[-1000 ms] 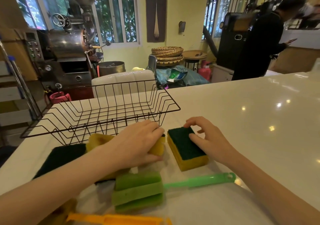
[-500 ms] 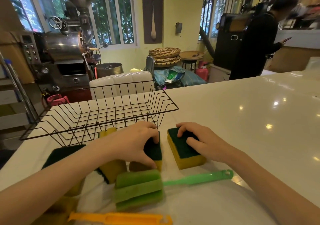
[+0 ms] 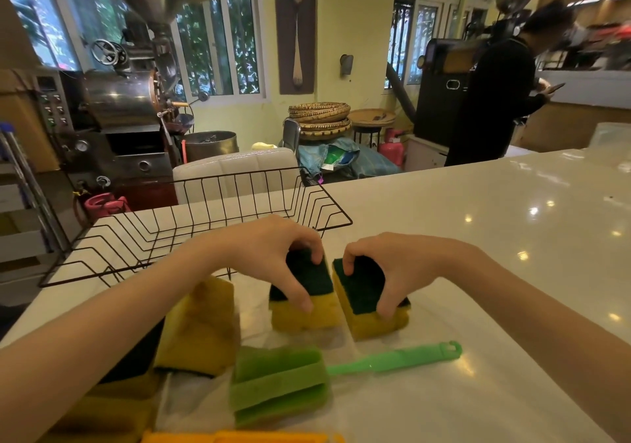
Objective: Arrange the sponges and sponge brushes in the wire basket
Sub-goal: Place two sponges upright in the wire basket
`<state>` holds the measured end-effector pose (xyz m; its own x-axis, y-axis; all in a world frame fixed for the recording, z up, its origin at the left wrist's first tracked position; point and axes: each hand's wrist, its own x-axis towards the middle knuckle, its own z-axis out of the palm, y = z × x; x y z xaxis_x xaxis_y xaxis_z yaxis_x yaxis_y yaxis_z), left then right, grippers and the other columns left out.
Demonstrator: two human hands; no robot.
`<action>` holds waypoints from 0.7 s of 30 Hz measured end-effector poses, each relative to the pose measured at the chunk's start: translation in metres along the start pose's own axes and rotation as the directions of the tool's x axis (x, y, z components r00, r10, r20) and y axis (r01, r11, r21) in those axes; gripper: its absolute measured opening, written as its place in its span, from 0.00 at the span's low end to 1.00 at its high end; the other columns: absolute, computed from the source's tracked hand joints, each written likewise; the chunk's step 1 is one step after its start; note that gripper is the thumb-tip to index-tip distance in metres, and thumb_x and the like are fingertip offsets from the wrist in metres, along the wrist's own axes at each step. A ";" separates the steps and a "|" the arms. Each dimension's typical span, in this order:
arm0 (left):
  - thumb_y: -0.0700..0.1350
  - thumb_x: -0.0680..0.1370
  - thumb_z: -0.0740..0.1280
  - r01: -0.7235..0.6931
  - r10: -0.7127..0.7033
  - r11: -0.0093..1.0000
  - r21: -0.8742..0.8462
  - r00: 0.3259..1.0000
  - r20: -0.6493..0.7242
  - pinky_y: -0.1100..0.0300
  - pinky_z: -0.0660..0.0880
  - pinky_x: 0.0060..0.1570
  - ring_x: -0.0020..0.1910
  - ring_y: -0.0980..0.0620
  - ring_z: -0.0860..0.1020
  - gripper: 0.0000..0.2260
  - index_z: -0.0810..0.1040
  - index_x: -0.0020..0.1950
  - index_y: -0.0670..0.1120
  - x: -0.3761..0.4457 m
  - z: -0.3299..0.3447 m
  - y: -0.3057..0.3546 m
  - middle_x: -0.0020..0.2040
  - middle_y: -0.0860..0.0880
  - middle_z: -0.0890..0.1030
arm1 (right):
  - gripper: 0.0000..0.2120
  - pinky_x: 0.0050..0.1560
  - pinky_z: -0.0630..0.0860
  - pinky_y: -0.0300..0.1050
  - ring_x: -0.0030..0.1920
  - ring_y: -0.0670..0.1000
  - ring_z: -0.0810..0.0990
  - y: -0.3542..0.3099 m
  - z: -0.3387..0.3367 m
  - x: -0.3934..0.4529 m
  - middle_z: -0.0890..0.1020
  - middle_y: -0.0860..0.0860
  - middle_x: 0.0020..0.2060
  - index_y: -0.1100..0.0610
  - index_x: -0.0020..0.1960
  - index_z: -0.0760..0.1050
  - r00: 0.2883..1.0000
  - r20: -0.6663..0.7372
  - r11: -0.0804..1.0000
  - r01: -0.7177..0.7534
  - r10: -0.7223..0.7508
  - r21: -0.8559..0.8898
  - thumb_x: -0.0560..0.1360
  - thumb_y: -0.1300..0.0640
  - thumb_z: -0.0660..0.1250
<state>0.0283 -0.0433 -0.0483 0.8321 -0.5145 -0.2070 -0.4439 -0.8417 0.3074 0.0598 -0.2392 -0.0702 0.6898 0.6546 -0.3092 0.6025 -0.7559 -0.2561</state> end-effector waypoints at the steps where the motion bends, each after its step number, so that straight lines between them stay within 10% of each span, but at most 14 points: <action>1: 0.54 0.64 0.74 -0.013 0.013 0.999 -0.030 1.000 -0.014 0.59 0.75 0.52 0.53 0.53 0.73 0.20 0.71 0.52 0.55 -0.002 -0.006 0.000 0.54 0.52 0.75 | 0.27 0.37 0.69 0.37 0.45 0.47 0.71 -0.001 -0.006 0.000 0.71 0.48 0.49 0.48 0.56 0.66 1.000 0.006 1.000 0.001 -0.001 0.001 0.62 0.55 0.75; 9: 0.57 0.59 0.72 -0.041 0.019 0.991 -0.127 0.985 -0.170 0.56 0.72 0.61 0.58 0.56 0.72 0.20 0.71 0.48 0.60 -0.014 -0.065 -0.021 0.55 0.59 0.73 | 0.23 0.64 0.71 0.48 0.60 0.47 0.72 -0.003 -0.076 -0.001 0.73 0.43 0.58 0.41 0.52 0.70 0.996 -0.015 0.979 0.093 -0.091 0.182 0.63 0.55 0.76; 21: 0.49 0.65 0.74 0.201 -0.192 0.980 0.005 0.944 -0.269 0.59 0.70 0.48 0.54 0.51 0.67 0.25 0.68 0.58 0.51 0.035 -0.076 -0.123 0.56 0.51 0.68 | 0.27 0.51 0.72 0.43 0.58 0.50 0.69 -0.005 -0.119 0.103 0.68 0.46 0.57 0.45 0.56 0.68 0.954 -0.287 0.990 0.116 -0.090 0.075 0.62 0.53 0.76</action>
<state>0.1370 0.0548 -0.0227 0.9601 -0.2797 -0.0043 -0.2694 -0.9287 0.2548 0.1756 -0.1669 0.0078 0.7191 0.6949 -0.0086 0.6466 -0.6735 -0.3581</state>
